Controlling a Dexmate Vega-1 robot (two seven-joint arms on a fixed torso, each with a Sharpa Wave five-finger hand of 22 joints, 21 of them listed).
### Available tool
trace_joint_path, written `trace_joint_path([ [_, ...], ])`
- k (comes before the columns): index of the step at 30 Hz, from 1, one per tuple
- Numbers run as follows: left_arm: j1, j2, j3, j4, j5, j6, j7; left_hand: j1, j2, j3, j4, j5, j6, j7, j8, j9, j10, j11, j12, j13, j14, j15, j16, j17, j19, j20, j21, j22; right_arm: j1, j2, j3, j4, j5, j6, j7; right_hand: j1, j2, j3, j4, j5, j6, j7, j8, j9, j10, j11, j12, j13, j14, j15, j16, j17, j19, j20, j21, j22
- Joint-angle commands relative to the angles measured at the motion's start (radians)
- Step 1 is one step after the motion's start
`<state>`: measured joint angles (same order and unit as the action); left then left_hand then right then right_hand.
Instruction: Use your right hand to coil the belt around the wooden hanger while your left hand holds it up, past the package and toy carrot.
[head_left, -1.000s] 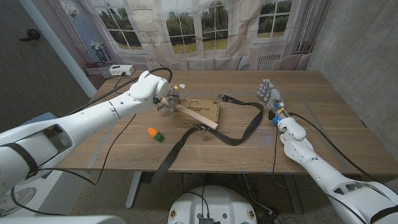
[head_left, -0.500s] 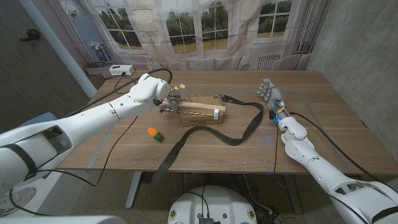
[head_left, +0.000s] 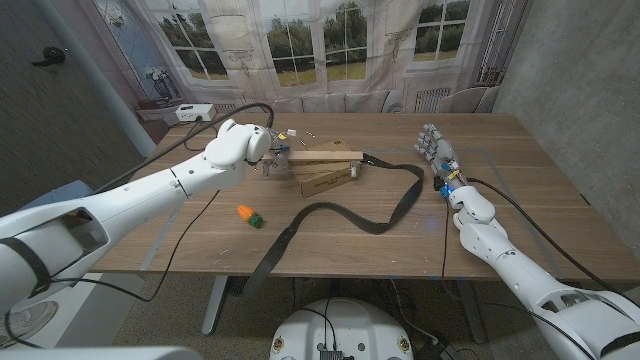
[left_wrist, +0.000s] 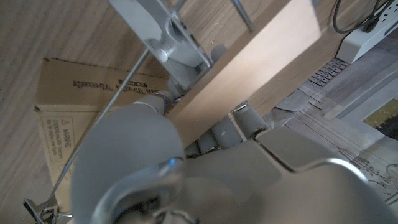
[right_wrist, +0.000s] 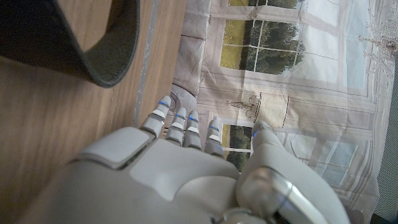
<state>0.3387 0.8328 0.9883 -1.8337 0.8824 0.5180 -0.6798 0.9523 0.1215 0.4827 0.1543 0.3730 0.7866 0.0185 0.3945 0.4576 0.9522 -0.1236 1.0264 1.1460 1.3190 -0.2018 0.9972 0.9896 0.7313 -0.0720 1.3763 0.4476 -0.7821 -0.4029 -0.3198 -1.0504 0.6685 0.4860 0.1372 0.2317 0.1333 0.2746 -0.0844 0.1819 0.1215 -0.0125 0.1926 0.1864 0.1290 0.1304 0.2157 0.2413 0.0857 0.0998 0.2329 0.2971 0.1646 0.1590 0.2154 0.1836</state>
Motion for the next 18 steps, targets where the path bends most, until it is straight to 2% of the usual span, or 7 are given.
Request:
trace_joint_path([
  [1,0.058,0.028,-0.041,-0.054,0.015,0.01,0.192,-0.055,-0.005,0.012,0.026,0.025,0.023,0.001,0.028,0.039,0.029,-0.012,0.075,0.088,0.031,0.002,0.036,0.064,0.03,-0.028,0.026,0.021,-0.011,-0.014,0.001,-0.02,-0.009,0.002,-0.01,0.001,0.0,0.004,0.003,0.005,0.013,-0.001,0.005,0.002,0.008,-0.002,0.006,0.003,0.008,0.005,0.006,0.0,0.008,-0.002,0.006,0.005],
  [9,0.094,0.043,-0.059,-0.075,0.055,-0.002,0.317,-0.1,-0.003,0.025,0.027,0.049,0.021,0.001,0.065,0.093,0.037,-0.016,0.153,0.1,0.044,0.005,0.053,0.094,0.054,-0.036,0.041,0.043,-0.064,-0.066,-0.015,-0.137,-0.087,-0.011,-0.094,0.015,0.003,0.013,-0.007,0.006,0.032,0.005,0.012,0.002,0.022,0.0,0.011,0.003,0.013,0.003,0.005,-0.005,0.009,-0.005,0.006,0.005],
  [16,0.131,0.044,-0.09,-0.085,0.058,0.006,0.413,-0.119,-0.005,0.038,0.022,0.064,0.013,-0.001,0.094,0.134,0.018,-0.022,0.203,0.1,0.047,0.004,0.06,0.108,0.053,-0.038,0.045,0.049,-0.126,-0.132,-0.027,-0.287,-0.168,-0.05,-0.178,0.047,0.007,0.031,-0.028,0.006,0.064,0.013,0.021,0.002,0.053,-0.002,0.021,0.001,0.038,-0.003,0.012,-0.011,0.027,-0.007,0.012,0.005],
  [18,0.145,0.046,-0.102,-0.088,0.046,0.006,0.446,-0.123,-0.006,0.041,0.021,0.066,0.012,-0.001,0.1,0.143,0.019,-0.021,0.215,0.1,0.05,0.003,0.064,0.114,0.053,-0.039,0.047,0.052,-0.145,-0.152,-0.029,-0.336,-0.19,-0.074,-0.205,0.065,0.009,0.041,-0.039,0.004,0.075,0.014,0.023,0.002,0.069,-0.002,0.026,0.001,0.06,-0.006,0.019,-0.015,0.044,-0.005,0.017,0.005],
])
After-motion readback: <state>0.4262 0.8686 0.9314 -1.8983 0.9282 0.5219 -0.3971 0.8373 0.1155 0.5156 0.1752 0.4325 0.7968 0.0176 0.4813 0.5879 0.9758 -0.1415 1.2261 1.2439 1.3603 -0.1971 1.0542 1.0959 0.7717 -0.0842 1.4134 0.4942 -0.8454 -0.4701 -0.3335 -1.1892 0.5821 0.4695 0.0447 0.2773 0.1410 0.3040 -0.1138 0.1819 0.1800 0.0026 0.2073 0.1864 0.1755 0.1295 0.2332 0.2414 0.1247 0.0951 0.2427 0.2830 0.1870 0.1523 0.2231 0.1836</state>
